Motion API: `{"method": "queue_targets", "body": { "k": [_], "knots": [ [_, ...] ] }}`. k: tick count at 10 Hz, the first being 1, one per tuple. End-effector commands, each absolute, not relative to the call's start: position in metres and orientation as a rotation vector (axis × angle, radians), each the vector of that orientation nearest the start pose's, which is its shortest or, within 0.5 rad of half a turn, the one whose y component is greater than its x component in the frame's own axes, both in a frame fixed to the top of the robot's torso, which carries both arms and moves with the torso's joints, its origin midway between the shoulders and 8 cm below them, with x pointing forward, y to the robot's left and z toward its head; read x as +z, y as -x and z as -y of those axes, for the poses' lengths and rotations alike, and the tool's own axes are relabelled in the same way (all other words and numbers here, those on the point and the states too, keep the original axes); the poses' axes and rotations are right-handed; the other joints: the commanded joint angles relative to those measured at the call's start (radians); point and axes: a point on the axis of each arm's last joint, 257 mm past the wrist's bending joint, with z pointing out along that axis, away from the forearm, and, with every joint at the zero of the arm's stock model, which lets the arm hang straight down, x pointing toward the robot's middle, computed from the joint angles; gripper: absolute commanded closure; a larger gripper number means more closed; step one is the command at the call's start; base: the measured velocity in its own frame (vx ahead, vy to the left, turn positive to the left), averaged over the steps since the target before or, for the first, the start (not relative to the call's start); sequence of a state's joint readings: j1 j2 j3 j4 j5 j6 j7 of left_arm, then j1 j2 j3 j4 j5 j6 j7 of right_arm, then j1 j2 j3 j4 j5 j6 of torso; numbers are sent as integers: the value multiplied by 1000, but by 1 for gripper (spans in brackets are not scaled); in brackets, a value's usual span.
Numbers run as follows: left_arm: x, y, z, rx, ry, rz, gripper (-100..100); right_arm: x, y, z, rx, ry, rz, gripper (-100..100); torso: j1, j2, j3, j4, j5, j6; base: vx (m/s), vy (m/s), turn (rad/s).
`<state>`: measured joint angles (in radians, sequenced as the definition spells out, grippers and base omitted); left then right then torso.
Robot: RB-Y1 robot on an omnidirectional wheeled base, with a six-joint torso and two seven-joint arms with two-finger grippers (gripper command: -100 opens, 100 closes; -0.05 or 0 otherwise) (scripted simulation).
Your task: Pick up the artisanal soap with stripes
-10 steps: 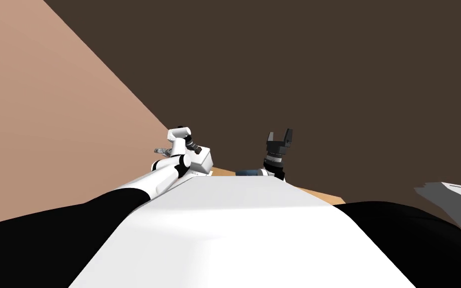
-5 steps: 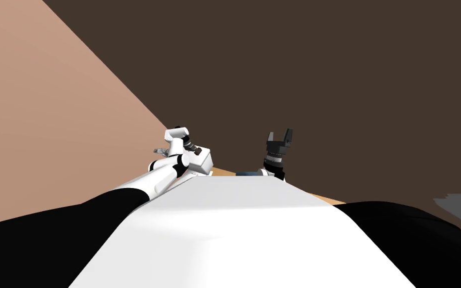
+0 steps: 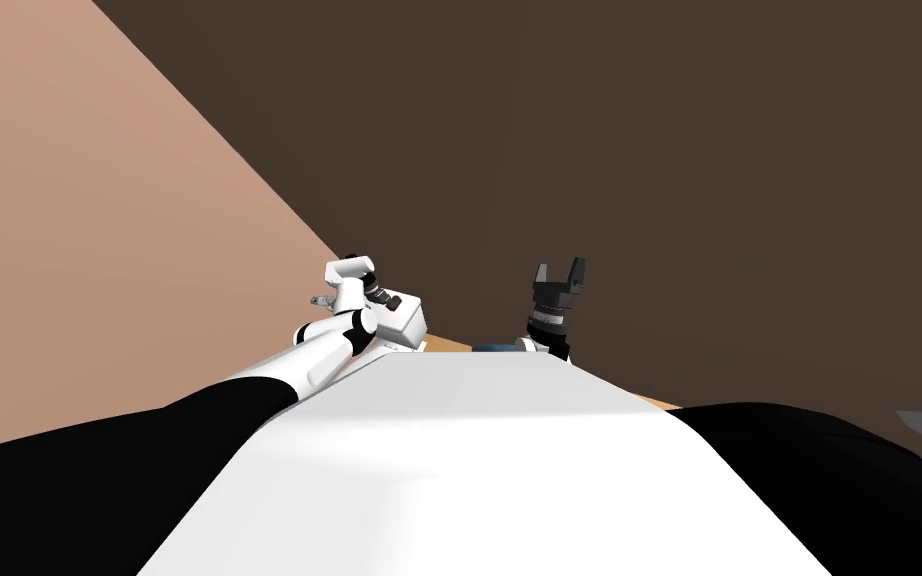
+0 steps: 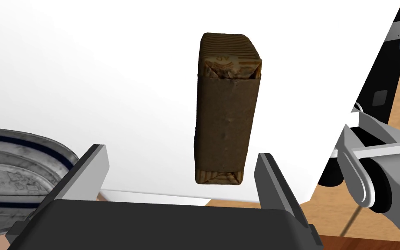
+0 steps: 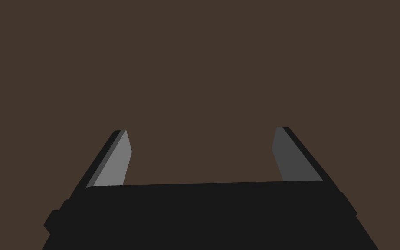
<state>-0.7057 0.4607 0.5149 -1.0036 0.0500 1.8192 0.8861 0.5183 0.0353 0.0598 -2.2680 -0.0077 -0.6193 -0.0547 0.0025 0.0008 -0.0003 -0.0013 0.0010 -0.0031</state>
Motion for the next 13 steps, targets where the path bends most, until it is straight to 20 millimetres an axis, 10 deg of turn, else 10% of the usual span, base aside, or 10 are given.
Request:
{"method": "queue_targets", "body": {
  "k": [1, 10, 11, 13],
  "knots": [
    [-303, -429, -444, -5, 3096, -379, -100, 35, -326, 264, 1428, -640, -497, 0, 0, 0, 0, 0, 0, 0, 0, 0, 0],
    [-321, -426, -443, -4, 3092, -393, -100, 35, -326, 264, 1428, -640, -497, 0, 0, 0, 0, 0, 0, 0, 4, 0, 2],
    [-321, -426, -443, -6, 3091, -394, 100, 35, -326, 264, 1428, -640, -497, 0, 0, 0, 0, 0, 0, 0, 0, 0, 0],
    [-321, -426, -443, -5, 3092, -395, 100, 35, -326, 264, 1428, -640, -497, 0, 2, 0, 0, 0, 0, -1, 0, 0, 0]
  ]
}}
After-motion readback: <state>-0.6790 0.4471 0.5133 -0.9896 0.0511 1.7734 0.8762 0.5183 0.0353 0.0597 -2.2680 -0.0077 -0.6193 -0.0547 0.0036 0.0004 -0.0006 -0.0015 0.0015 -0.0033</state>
